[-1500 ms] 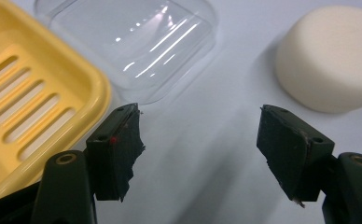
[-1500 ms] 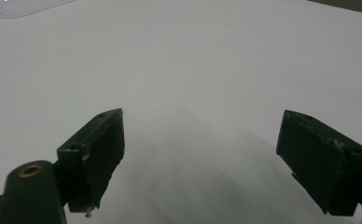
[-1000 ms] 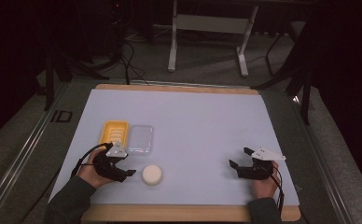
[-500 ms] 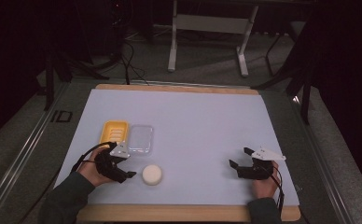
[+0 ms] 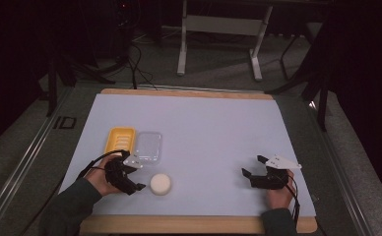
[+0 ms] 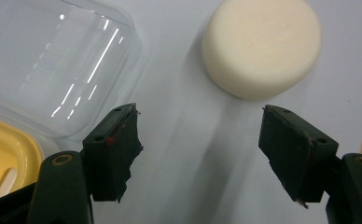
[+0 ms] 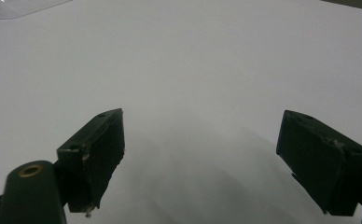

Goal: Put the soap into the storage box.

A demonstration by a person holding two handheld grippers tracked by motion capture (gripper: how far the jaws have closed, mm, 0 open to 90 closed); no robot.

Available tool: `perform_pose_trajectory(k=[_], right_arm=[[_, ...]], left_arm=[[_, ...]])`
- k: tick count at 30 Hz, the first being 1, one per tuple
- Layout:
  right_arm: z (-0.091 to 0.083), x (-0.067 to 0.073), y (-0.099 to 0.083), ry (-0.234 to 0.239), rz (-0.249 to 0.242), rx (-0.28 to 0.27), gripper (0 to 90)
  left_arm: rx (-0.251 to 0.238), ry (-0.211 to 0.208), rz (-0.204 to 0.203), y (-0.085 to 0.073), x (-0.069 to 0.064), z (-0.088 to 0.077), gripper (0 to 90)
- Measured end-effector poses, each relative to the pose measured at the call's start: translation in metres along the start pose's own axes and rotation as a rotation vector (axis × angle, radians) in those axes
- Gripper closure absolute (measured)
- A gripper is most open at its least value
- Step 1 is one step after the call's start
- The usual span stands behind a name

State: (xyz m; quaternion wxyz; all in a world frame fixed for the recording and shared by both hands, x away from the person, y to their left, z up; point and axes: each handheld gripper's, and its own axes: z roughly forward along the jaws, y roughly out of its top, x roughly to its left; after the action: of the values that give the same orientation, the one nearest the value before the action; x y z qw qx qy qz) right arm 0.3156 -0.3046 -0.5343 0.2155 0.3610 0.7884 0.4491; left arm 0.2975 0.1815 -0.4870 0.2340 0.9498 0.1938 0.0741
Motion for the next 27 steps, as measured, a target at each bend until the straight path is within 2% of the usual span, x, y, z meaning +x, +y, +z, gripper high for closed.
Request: perform_pose_trajectory(k=[8, 15, 18, 20, 27], right_arm=[[0.000, 0.000, 0.000, -0.001, -0.004, 0.001, 14.9], [0.000, 0.000, 0.000, 0.000, -0.005, -0.001, 14.9], [0.000, 0.001, 0.000, -0.001, -0.006, 0.000, 14.9], [0.000, 0.001, 0.000, -0.003, -0.007, 0.002, 14.9], [0.000, 0.001, 0.000, -0.001, -0.007, 0.001, 14.9]], left_arm=[[0.063, -0.011, 0.045, 0.010, -0.003, 0.004, 27.2], [0.097, -0.023, 0.075, 0.015, -0.004, 0.007, 26.8], [0.102, -0.011, 0.084, 0.017, -0.005, 0.007, 25.9], [0.102, -0.017, 0.076, 0.018, -0.005, 0.007, 25.6], [0.130, -0.041, 0.094, 0.023, -0.007, 0.010, 22.6]])
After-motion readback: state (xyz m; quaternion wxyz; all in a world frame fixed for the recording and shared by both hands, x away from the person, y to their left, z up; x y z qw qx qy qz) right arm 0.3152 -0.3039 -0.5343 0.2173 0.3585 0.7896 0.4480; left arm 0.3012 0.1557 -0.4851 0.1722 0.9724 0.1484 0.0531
